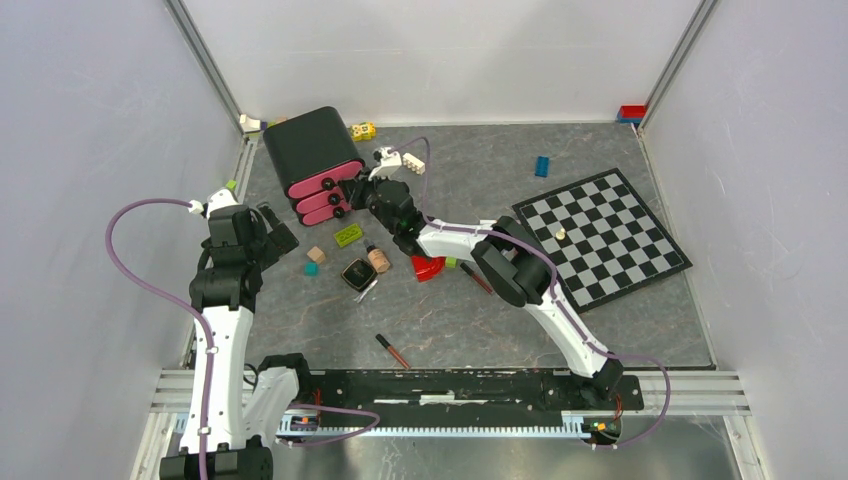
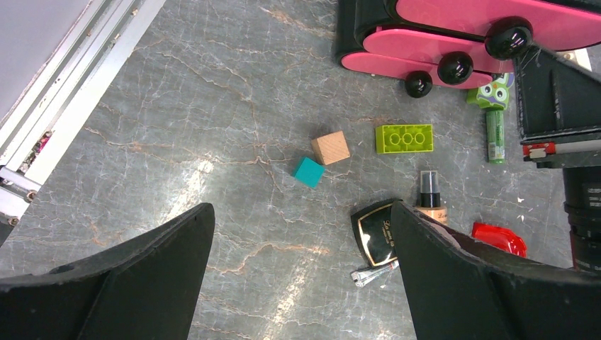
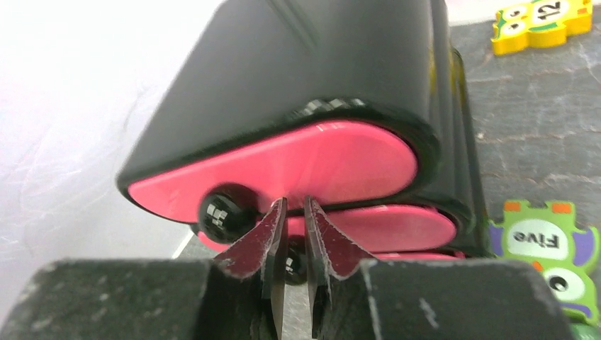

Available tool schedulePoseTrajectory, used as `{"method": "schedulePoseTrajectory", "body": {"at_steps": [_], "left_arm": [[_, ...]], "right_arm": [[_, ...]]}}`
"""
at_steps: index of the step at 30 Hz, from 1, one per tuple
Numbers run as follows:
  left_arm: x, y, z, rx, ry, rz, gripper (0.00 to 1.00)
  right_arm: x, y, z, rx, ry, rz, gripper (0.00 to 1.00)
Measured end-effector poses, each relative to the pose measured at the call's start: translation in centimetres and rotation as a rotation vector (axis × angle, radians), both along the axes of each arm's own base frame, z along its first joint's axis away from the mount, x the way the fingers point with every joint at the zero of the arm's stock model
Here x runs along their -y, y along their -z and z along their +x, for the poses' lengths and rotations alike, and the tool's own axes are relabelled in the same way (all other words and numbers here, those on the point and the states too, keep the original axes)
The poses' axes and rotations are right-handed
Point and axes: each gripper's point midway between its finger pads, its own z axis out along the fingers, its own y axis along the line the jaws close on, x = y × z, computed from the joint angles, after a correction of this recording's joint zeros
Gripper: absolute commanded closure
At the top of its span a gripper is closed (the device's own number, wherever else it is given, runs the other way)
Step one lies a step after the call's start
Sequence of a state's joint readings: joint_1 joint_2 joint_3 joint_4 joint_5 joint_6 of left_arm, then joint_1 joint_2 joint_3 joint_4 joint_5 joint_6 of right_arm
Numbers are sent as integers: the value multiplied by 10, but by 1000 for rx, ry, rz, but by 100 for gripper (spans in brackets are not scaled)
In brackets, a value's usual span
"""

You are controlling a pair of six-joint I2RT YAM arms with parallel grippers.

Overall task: Organize the makeup
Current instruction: Open the drawer in the storage box.

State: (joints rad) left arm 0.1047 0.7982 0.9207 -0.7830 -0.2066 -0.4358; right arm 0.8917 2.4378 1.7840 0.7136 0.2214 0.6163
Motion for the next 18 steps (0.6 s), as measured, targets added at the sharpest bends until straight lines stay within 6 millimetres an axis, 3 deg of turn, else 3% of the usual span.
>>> {"method": "schedulePoseTrajectory", "body": {"at_steps": [4,7,18], "left_arm": [[0,0,0,-1,0,0,0],[0,0,0,0,0,0,0],[0,0,0,-1,0,0,0]], "right_arm": [[10,23,0,-29,11,-29,77],[14,36,-1,-52,13,-41,69],[10,32,-3,-92,-8,23,53]]}}
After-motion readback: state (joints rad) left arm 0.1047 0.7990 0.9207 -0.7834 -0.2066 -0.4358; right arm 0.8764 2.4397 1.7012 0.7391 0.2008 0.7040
